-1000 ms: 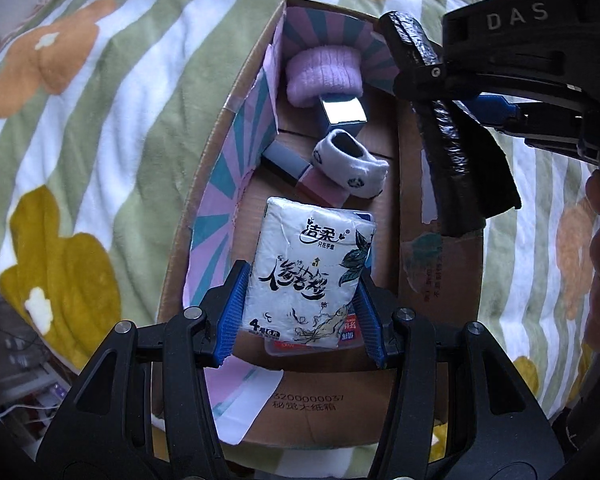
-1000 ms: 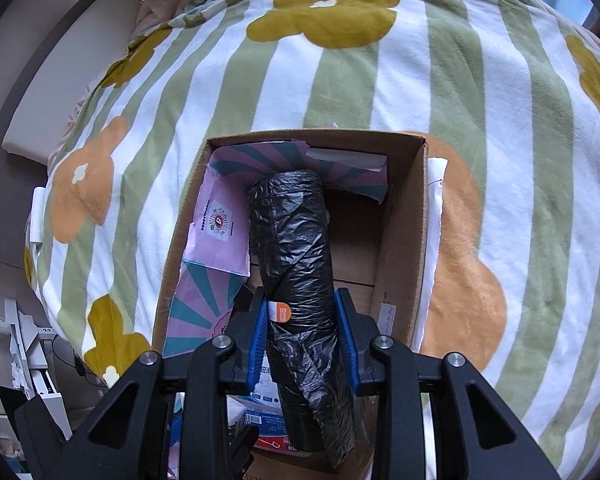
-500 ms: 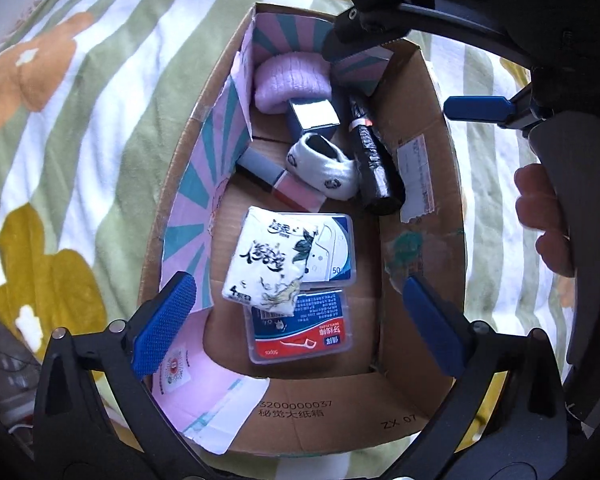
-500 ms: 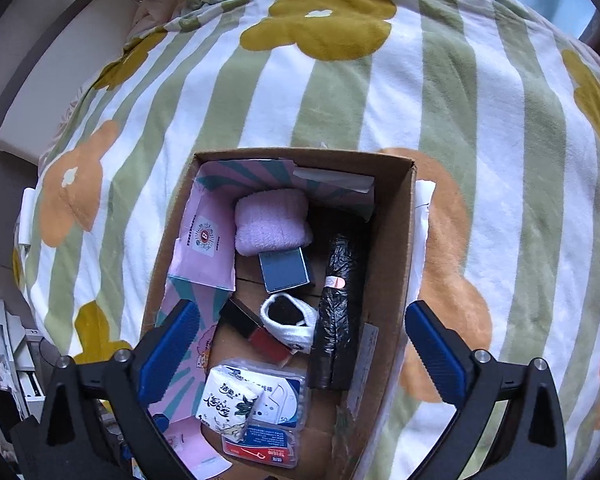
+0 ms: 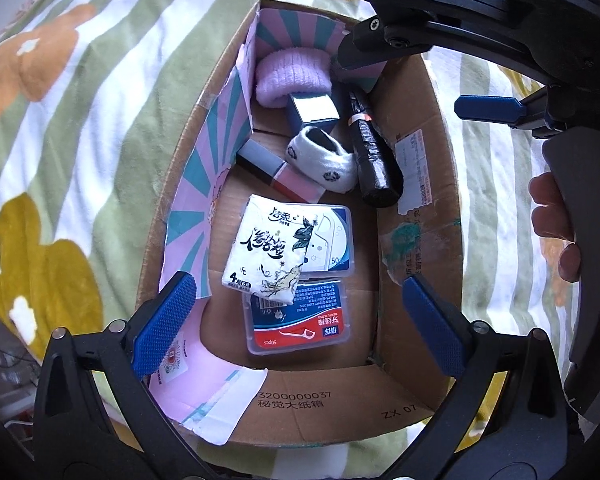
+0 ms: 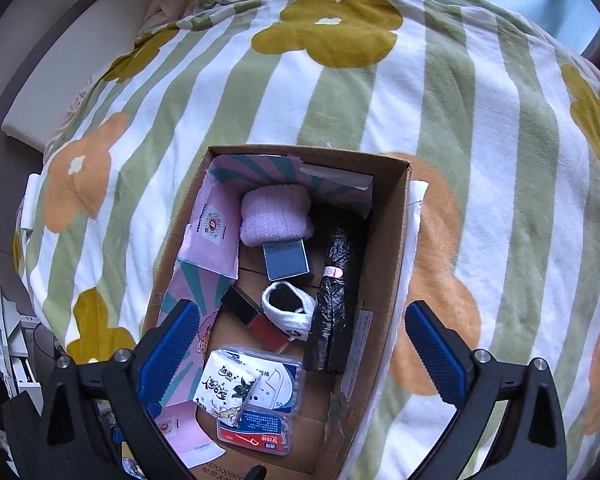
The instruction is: Organize objects
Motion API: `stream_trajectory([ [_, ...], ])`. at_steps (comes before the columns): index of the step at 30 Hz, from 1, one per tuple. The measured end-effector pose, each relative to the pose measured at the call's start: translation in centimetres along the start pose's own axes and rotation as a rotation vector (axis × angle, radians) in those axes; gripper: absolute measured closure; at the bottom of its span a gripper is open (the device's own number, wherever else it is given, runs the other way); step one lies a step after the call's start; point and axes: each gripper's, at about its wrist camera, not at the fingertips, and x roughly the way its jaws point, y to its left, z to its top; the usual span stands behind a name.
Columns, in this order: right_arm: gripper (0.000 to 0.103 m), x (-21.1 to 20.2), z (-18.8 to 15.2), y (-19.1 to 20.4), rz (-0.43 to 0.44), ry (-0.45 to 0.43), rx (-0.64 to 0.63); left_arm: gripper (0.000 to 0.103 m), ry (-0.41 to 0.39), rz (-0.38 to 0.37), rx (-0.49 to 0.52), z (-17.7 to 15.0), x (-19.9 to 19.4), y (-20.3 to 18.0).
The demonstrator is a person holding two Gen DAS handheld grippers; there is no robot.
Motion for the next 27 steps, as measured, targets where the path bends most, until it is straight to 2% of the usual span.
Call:
stream_trajectory([
  [5, 0.001, -2.8, -0.3, -0.4, 0.009, -0.023, 0.007, 0.000, -0.026, 0.000, 0.019, 0.0, -1.7, -0.6],
  [12, 0.001, -8.1, -1.6, -2.1, -0.024, -0.079, 0.024, 0.000, -0.053, -0.002, 0.071, 0.4, -4.7, -2.4],
  [21, 0.001, -15.8, -5.8, -6.7, -0.147, -0.150, 0.043, 0.000, -0.115, -0.009, 0.158, 1.0, -9.6, -6.7],
  [27, 0.001, -20.3, -9.3, -10.5, -0.216, -0.202, 0.100, 0.000, -0.164, -0.024, 0.215, 1.0, -12.5, -10.2],
])
